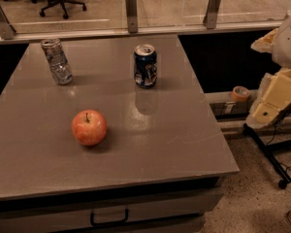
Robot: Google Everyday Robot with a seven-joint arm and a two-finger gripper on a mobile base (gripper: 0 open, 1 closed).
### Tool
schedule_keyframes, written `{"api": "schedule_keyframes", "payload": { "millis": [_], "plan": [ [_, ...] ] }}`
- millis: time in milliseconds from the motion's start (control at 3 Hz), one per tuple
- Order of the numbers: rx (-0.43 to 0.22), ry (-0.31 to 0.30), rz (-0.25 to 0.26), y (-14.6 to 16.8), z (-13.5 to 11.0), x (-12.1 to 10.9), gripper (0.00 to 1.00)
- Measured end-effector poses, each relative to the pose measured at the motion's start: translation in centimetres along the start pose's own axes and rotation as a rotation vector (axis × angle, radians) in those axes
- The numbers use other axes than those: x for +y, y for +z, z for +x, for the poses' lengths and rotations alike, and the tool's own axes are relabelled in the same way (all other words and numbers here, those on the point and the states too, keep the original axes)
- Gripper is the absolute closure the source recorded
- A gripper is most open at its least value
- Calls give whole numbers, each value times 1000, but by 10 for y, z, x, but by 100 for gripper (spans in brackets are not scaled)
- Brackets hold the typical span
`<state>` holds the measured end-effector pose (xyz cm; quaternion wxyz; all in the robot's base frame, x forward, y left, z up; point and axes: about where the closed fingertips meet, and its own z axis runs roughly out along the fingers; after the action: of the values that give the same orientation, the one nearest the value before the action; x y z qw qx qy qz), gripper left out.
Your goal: Move pepsi can near redbull can
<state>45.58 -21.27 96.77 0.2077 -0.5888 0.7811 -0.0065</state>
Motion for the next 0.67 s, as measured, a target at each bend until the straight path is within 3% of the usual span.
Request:
{"api": "schedule_keyframes", "payload": {
  "millis": [333,667],
  "plan": [
    [-221,69,4,43,-2,-27,0],
    [-464,92,29,75,-38,-61,0]
  ]
}}
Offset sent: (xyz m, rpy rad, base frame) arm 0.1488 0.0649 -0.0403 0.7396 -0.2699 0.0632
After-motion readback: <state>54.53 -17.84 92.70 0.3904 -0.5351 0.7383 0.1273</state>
